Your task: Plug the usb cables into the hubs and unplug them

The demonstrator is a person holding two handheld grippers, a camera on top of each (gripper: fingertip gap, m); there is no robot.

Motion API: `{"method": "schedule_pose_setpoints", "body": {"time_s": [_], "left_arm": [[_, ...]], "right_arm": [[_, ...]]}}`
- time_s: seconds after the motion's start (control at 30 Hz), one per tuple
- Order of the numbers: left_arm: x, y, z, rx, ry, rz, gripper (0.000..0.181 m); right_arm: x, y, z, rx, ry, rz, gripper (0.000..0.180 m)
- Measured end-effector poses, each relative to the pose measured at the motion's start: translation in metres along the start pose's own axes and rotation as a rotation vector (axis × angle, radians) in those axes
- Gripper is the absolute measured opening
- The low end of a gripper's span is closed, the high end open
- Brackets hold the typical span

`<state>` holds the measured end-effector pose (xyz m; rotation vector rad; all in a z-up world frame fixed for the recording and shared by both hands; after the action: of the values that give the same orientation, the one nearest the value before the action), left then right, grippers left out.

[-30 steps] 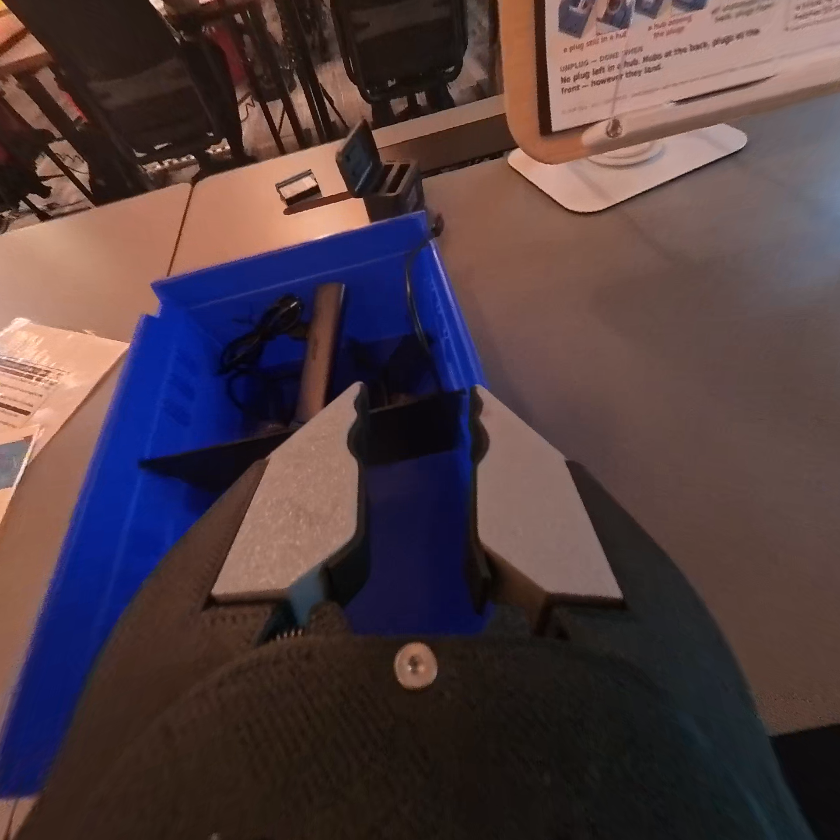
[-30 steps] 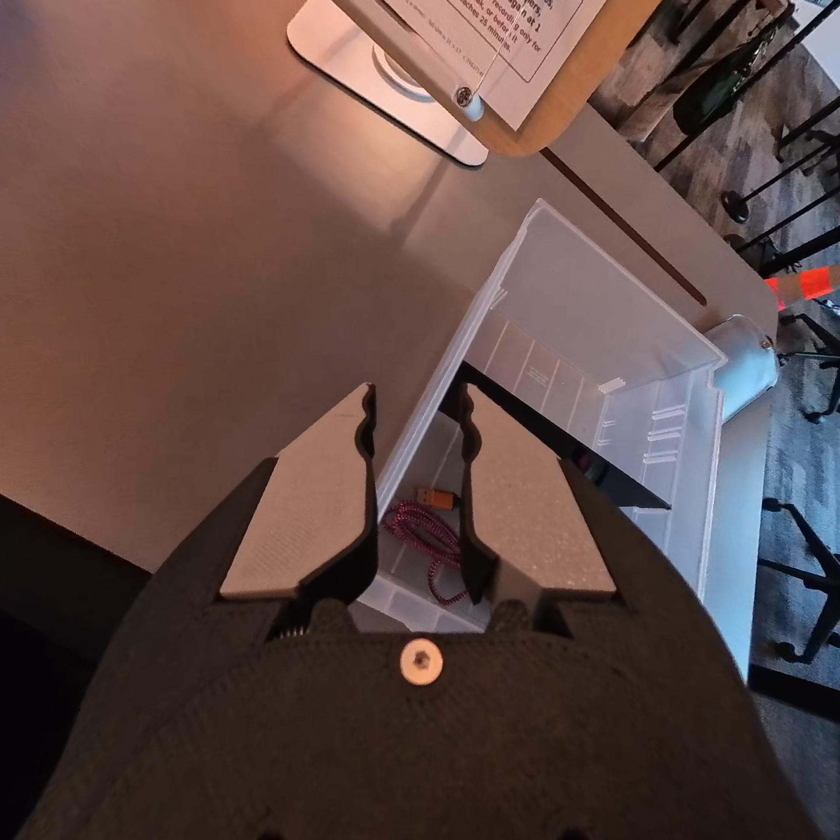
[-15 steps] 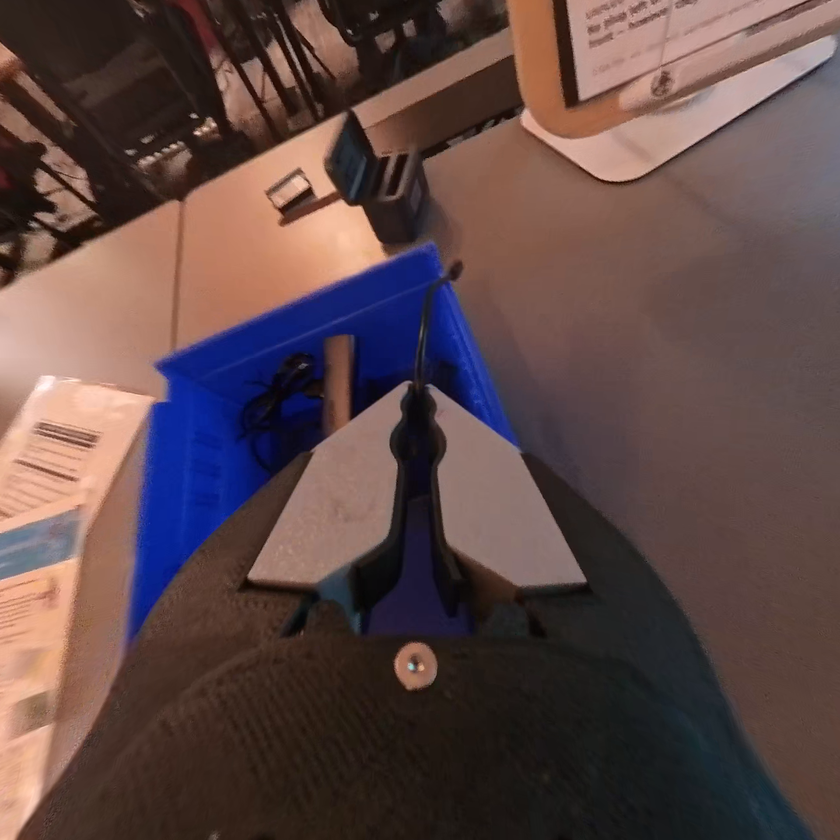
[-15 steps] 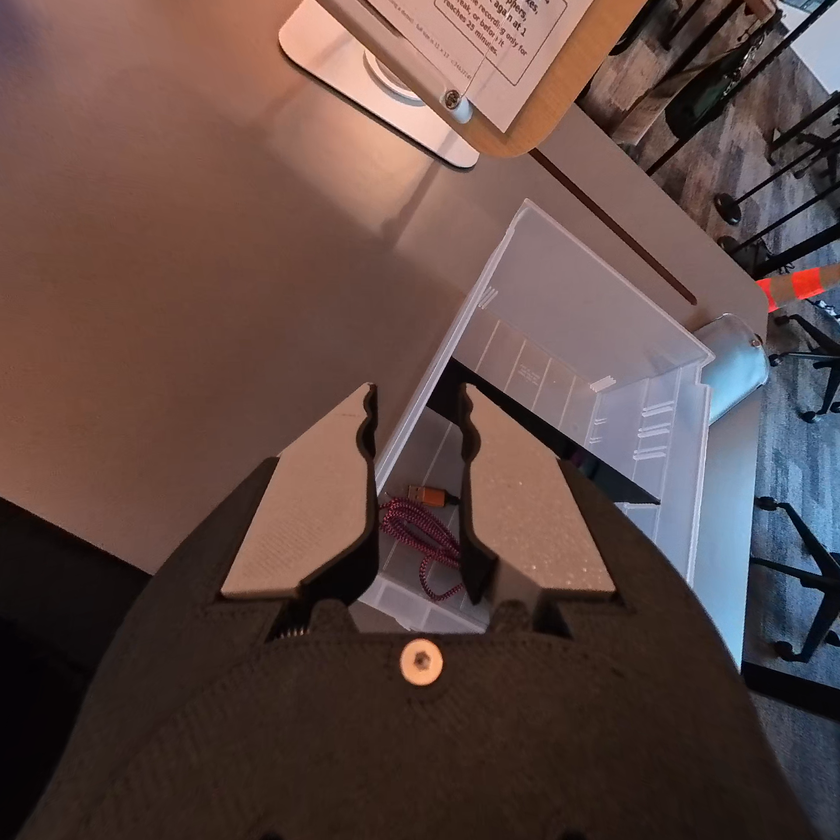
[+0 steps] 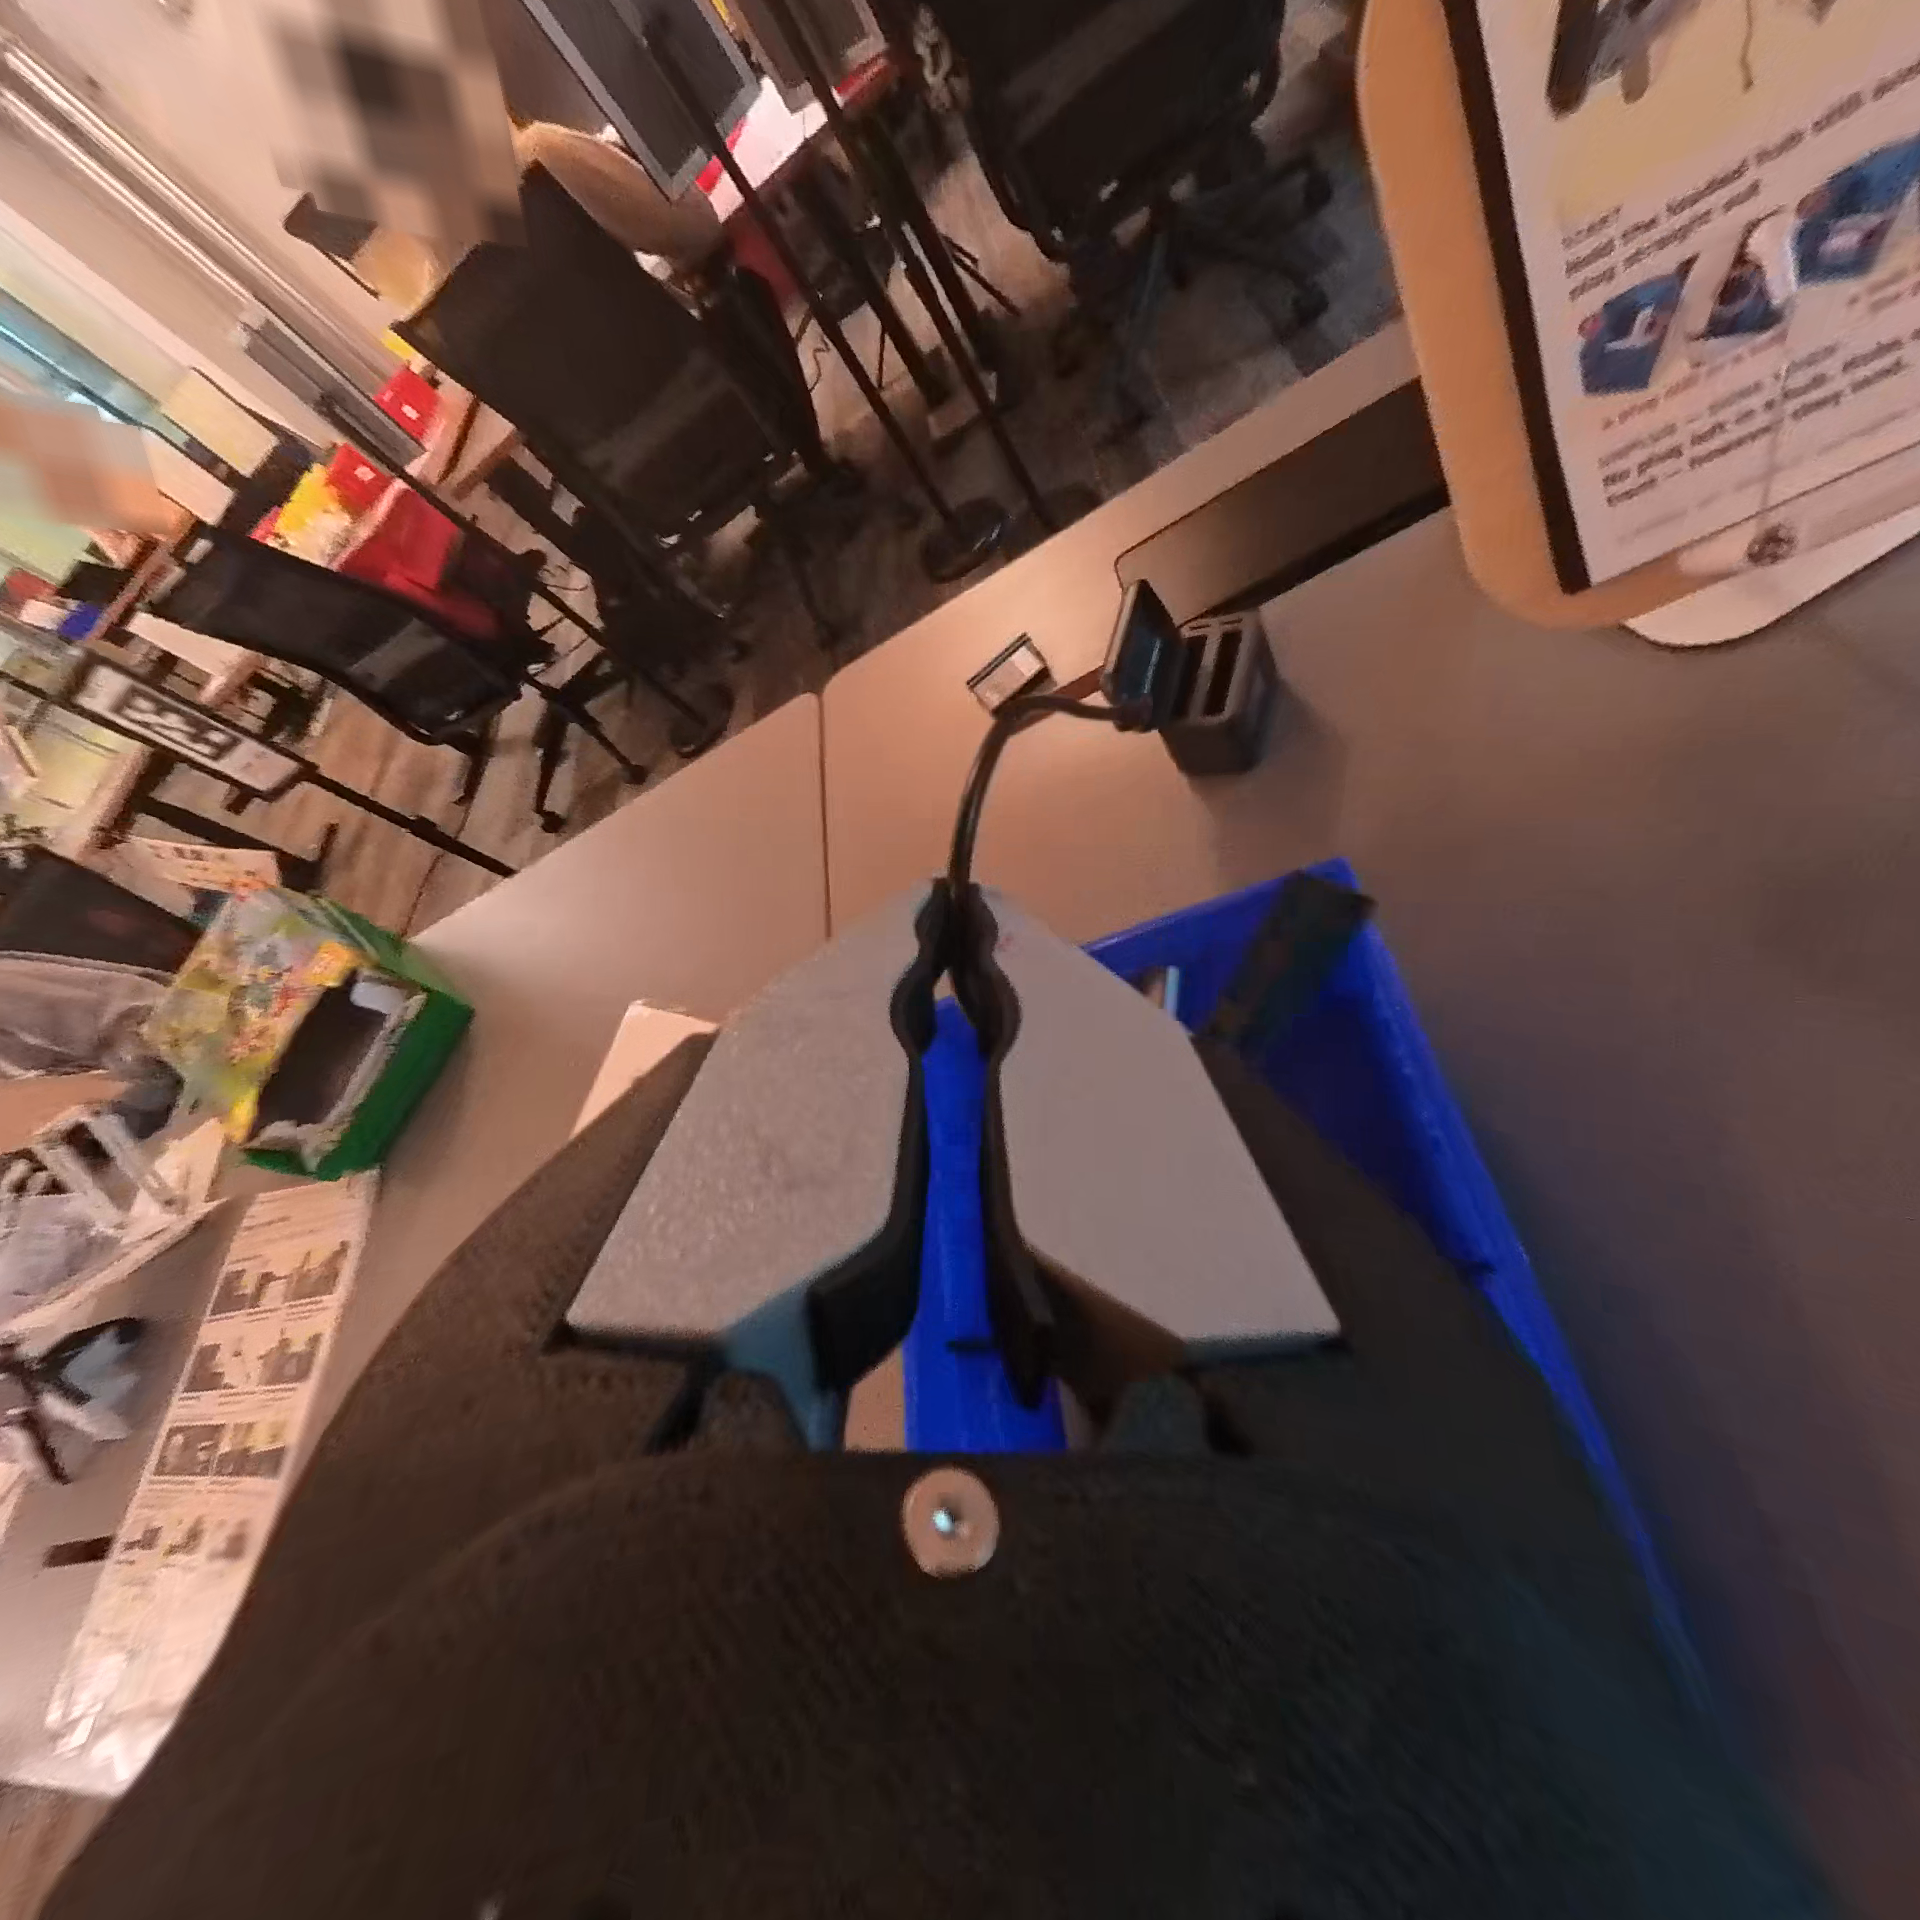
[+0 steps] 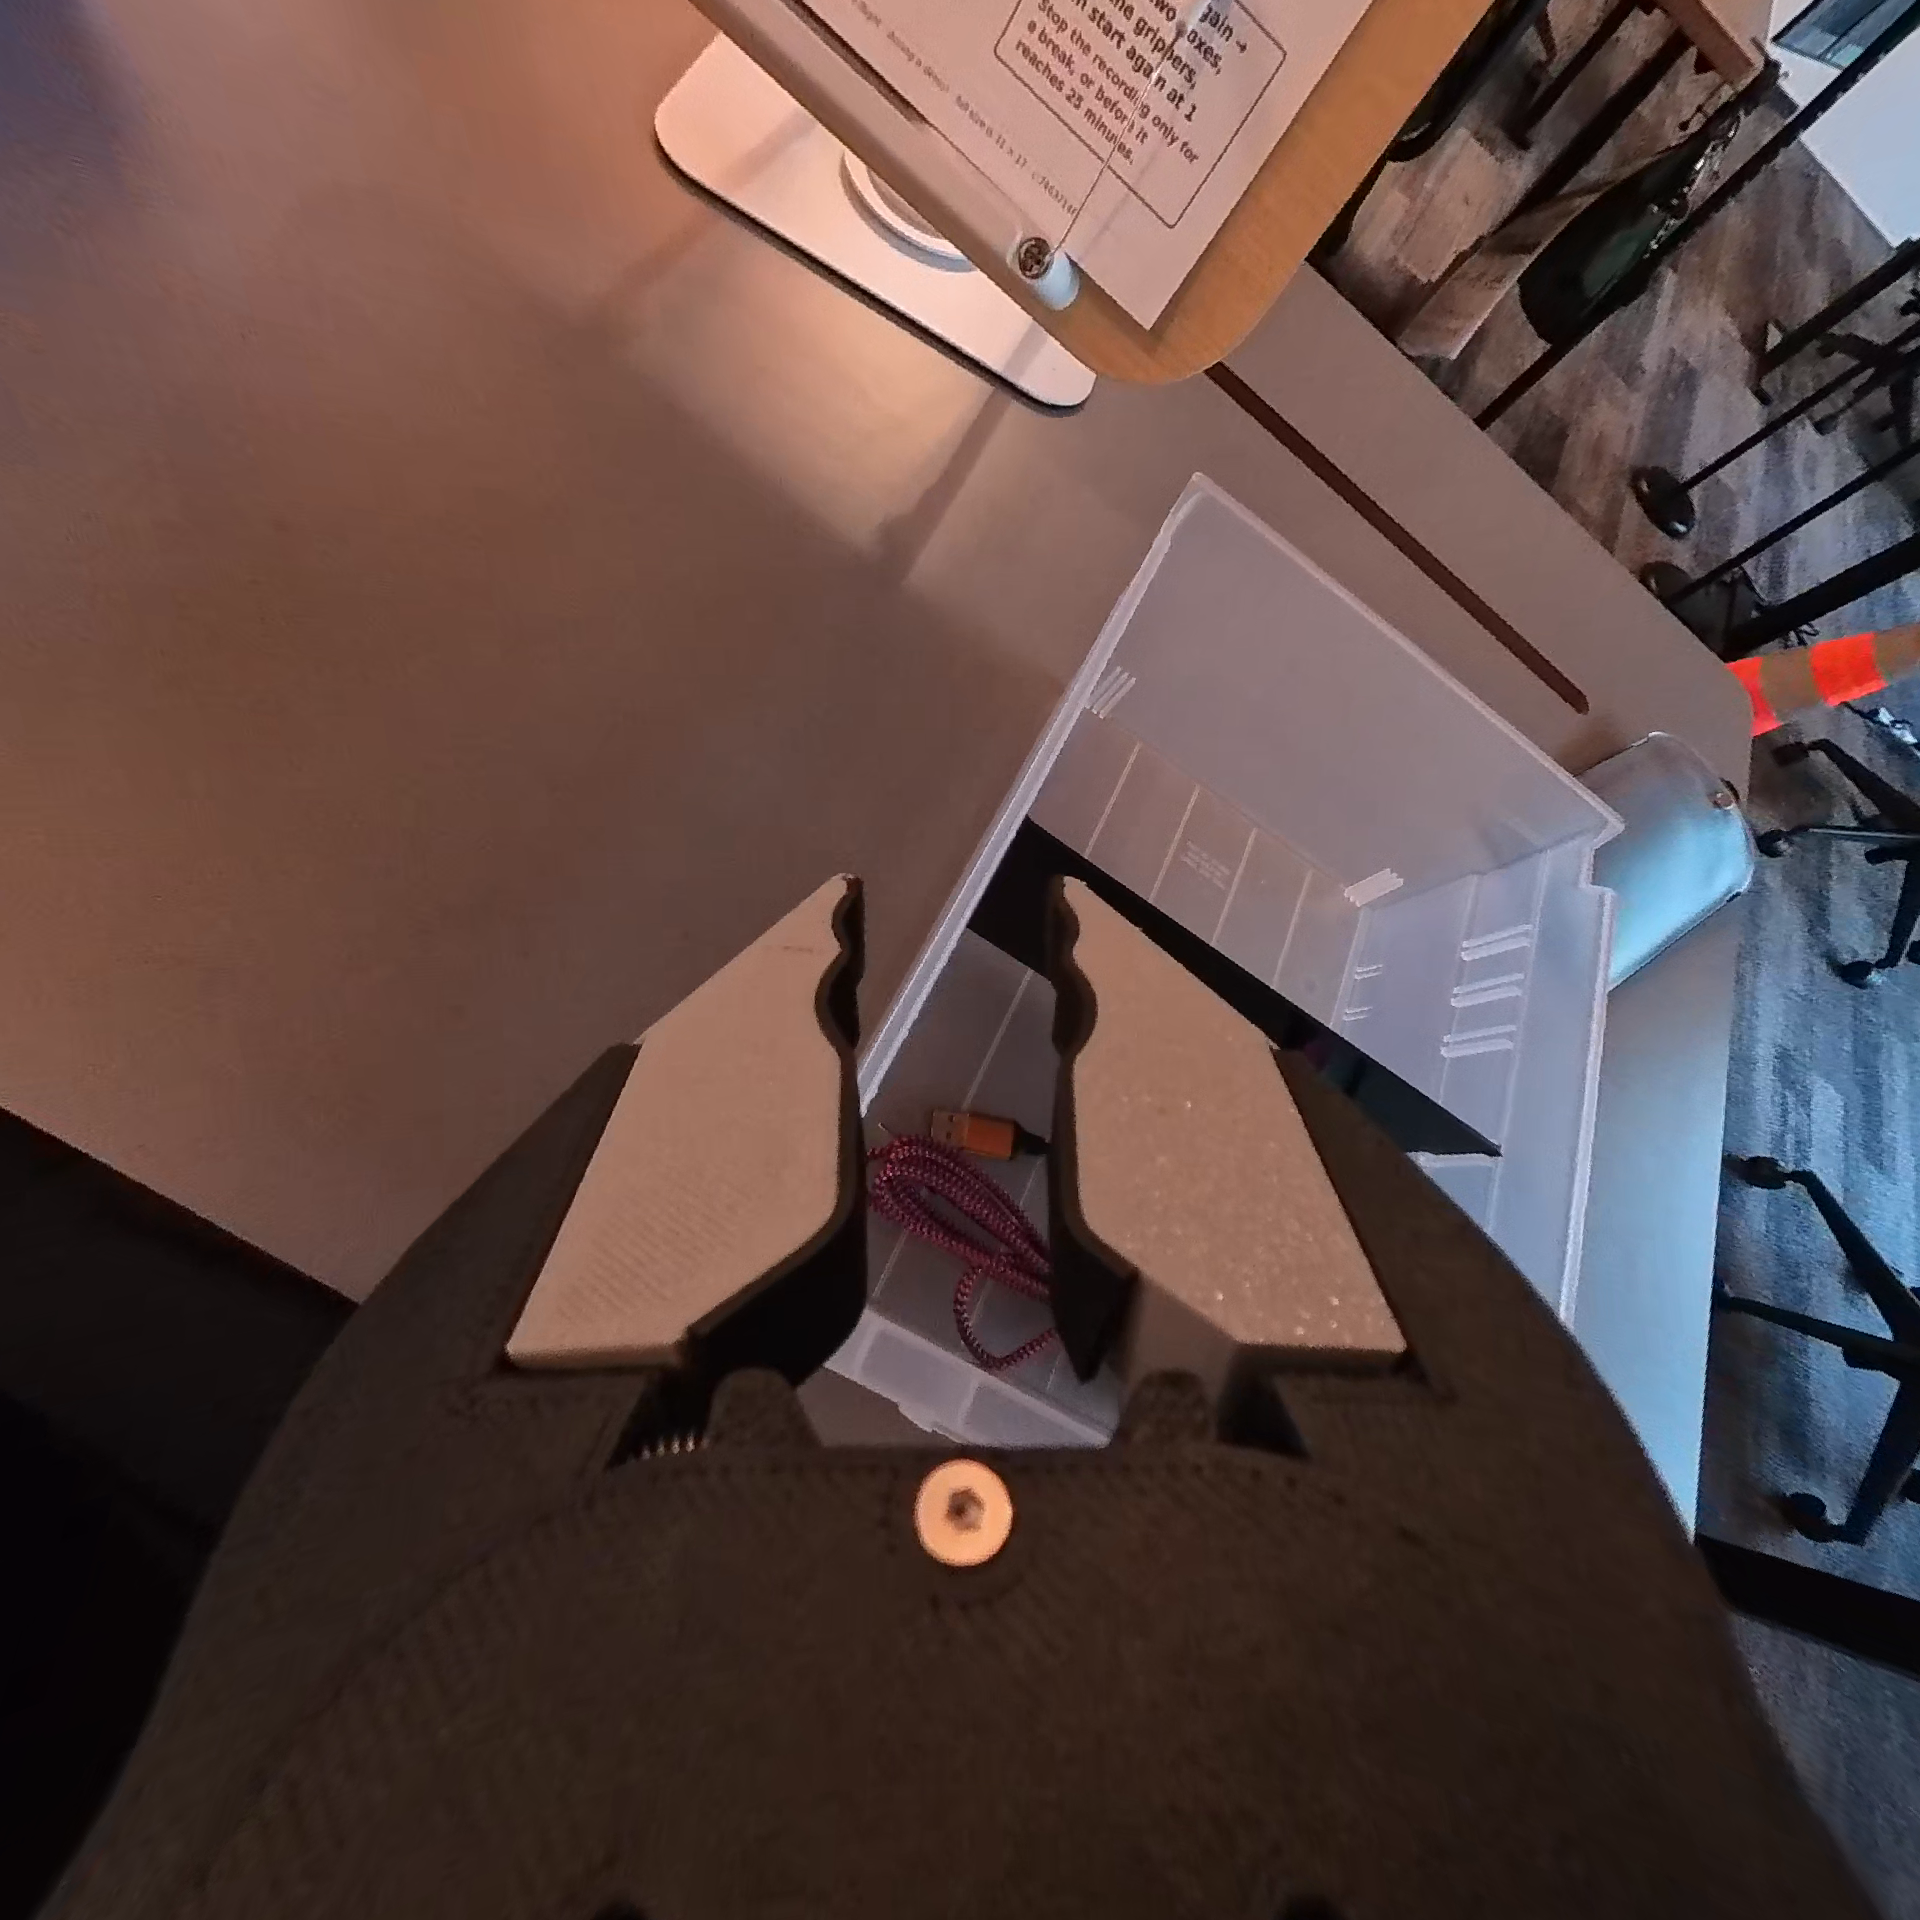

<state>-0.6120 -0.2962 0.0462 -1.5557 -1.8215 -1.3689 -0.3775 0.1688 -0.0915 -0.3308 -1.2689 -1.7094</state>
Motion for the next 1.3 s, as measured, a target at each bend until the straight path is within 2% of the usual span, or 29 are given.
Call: {"method": "schedule_pose_setpoints", "body": {"time_s": [0.23, 0.53, 0.7, 0.87, 1.2, 1.3], "left_arm": [[-0.012, -0.001, 0.004, -0.025, 0.017, -0.003, 0.000], [-0.069, -0.035, 0.013, -0.111, 0.047, -0.145, 0.001], [-0.094, -0.044, 0.018, -0.174, 0.085, -0.211, 0.013], [-0.100, -0.040, 0.020, -0.194, 0.104, -0.210, 0.035], [-0.097, -0.033, 0.027, -0.246, 0.108, -0.190, 0.032], [-0.108, -0.037, 0.031, -0.259, 0.072, -0.242, 0.031]], "right_arm": [[0.002, 0.004, -0.002, 0.008, 0.003, 0.017, 0.032], [0.002, 0.002, -0.003, 0.017, 0.004, 0.011, 0.032], [0.001, -0.003, -0.005, 0.023, 0.014, -0.001, 0.032], [0.000, -0.005, -0.007, 0.028, 0.015, -0.009, 0.032], [0.001, -0.004, -0.008, 0.033, 0.019, -0.004, 0.031], [0.000, -0.003, -0.007, 0.034, 0.015, -0.001, 0.031]]}}
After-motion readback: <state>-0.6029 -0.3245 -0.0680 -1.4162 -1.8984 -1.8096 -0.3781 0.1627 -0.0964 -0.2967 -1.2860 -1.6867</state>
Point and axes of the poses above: each gripper's, where its closed fingertips meet, y back along the fingers, x out of its top, z = x × y across the jaws, the point moved 3 cm from there along y, back along the fingers, and after that the axes turned 5 degrees about y, right-handed, at the moved point
